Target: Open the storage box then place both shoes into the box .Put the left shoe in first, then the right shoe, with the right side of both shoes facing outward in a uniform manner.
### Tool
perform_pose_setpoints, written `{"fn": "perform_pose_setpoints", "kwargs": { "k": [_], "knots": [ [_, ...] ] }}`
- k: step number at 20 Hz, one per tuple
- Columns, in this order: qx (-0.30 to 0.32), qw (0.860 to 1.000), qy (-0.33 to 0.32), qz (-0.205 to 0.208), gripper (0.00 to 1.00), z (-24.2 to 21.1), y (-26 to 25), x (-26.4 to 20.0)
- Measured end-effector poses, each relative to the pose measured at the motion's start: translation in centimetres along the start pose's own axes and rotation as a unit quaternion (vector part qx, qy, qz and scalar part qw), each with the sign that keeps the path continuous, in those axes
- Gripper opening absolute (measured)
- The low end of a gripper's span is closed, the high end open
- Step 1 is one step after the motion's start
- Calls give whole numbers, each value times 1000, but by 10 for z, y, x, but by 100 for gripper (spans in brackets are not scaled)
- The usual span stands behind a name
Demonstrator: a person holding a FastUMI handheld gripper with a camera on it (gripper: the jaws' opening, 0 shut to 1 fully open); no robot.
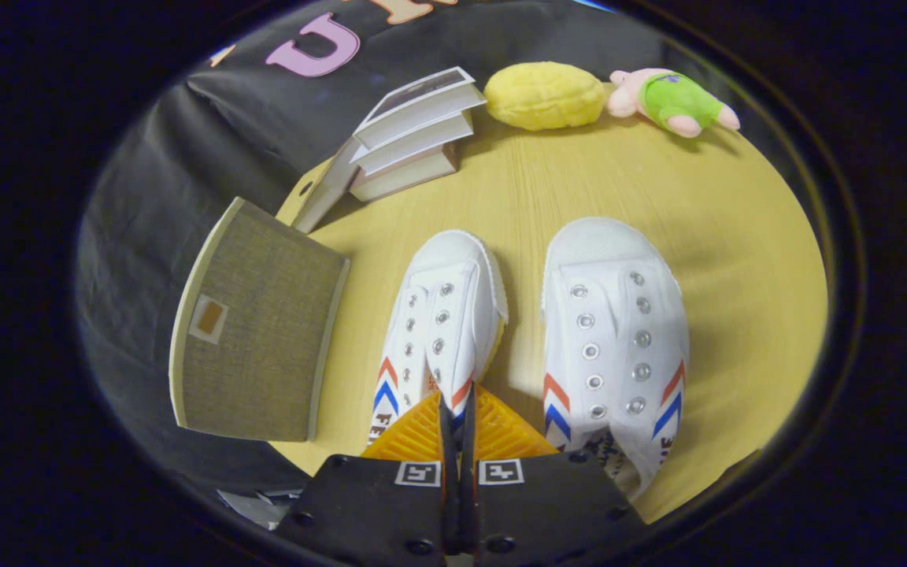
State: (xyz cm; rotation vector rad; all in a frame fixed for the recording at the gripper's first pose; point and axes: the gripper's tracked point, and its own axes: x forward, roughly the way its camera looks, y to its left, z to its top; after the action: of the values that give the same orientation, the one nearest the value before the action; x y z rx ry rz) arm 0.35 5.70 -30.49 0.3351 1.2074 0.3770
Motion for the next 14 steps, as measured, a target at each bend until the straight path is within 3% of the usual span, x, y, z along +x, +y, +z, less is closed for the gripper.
{"fn": "perform_pose_setpoints", "kwargs": {
  "k": [14],
  "knots": [
    [40, 996, -70, 24, 4, 47, 94, -97]
  ]
}}
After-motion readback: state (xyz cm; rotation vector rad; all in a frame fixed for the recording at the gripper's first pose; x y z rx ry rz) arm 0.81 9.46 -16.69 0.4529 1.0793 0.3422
